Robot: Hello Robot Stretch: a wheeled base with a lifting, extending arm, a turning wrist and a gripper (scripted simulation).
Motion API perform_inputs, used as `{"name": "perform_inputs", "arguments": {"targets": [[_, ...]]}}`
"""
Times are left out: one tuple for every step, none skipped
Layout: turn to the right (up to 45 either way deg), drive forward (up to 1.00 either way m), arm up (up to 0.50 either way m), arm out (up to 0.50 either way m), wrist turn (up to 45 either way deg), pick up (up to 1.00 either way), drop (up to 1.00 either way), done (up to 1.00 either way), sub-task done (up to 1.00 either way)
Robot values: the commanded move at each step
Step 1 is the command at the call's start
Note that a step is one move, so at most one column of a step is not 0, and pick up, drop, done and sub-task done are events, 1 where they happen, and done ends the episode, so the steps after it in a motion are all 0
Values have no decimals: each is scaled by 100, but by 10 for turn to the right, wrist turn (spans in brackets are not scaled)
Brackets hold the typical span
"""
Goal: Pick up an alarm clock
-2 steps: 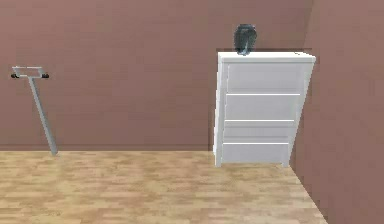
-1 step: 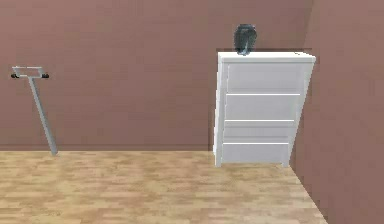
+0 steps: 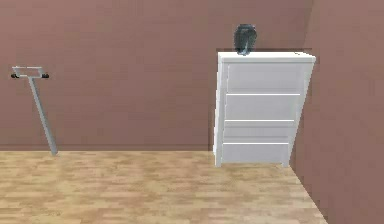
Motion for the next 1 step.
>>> {"name": "perform_inputs", "arguments": {"targets": [[0,0,0,0,150,0,0,0,0]]}}
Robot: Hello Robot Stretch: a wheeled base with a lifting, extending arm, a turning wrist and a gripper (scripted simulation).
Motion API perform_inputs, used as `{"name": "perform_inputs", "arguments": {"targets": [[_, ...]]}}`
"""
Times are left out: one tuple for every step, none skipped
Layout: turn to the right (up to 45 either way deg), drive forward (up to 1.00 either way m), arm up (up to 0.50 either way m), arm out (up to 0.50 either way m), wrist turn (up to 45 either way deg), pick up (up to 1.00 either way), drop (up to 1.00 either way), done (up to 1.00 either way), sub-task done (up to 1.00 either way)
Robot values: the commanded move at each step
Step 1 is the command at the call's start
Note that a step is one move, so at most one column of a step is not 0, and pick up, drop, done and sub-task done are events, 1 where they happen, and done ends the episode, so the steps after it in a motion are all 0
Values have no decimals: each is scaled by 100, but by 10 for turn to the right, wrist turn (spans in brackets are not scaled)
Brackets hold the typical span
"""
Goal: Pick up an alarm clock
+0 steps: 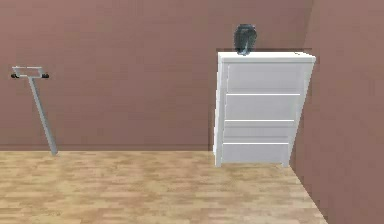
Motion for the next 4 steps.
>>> {"name": "perform_inputs", "arguments": {"targets": [[0,0,-30,0,0,0,0,0,0],[0,0,0,0,0,100,0,0,0],[0,0,10,0,0,0,0,0,0],[0,0,0,0,0,0,0,100,0]]}}
